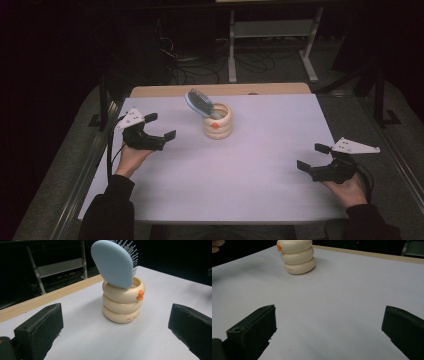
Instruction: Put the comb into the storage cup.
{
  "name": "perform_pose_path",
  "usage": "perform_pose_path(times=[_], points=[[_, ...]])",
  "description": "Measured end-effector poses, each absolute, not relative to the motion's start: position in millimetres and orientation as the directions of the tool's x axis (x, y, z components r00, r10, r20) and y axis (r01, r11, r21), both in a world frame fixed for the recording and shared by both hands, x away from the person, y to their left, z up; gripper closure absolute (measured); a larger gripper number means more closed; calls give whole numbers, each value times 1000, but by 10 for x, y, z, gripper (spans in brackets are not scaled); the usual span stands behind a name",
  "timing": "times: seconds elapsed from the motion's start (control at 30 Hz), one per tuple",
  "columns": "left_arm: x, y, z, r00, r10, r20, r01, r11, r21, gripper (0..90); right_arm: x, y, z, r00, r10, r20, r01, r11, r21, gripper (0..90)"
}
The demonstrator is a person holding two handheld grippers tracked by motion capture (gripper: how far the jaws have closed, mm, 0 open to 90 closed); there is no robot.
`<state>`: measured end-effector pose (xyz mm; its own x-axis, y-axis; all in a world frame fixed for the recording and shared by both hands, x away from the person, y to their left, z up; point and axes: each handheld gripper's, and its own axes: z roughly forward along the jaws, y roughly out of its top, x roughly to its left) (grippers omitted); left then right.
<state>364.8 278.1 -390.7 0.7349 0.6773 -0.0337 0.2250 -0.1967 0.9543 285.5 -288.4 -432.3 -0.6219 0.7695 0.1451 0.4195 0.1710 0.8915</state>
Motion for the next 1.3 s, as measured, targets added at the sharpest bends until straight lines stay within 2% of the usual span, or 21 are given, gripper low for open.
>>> perform_pose_path(times=[0.27, 0.57, 0.8, 1.1, 1.27, 1.3], points=[[3545, 2877, -3944, 732, 681, -39, 225, -187, 956, 0, 2856, -2876, -4329, -626, 765, 148, 423, 174, 889, 0], [3372, 3013, -4065, 711, 703, 5, 194, -202, 960, 0, 2855, -2874, -4329, -629, 763, 149, 422, 175, 889, 0], [3210, 3201, -4116, 692, 722, -12, 174, -151, 973, 0, 2868, -2870, -4336, -628, 761, 160, 429, 167, 888, 0], [3051, 3352, -4226, 661, 750, 17, 173, -175, 969, 0, 2876, -2869, -4349, -622, 765, 165, 439, 166, 883, 0], [3006, 3413, -4264, 656, 755, -3, 189, -160, 969, 0, 2869, -2874, -4343, -622, 764, 172, 437, 156, 886, 0], [2993, 3422, -4267, 659, 751, -31, 201, -136, 970, 0, 2870, -2879, -4341, -620, 764, 180, 437, 145, 888, 0]])
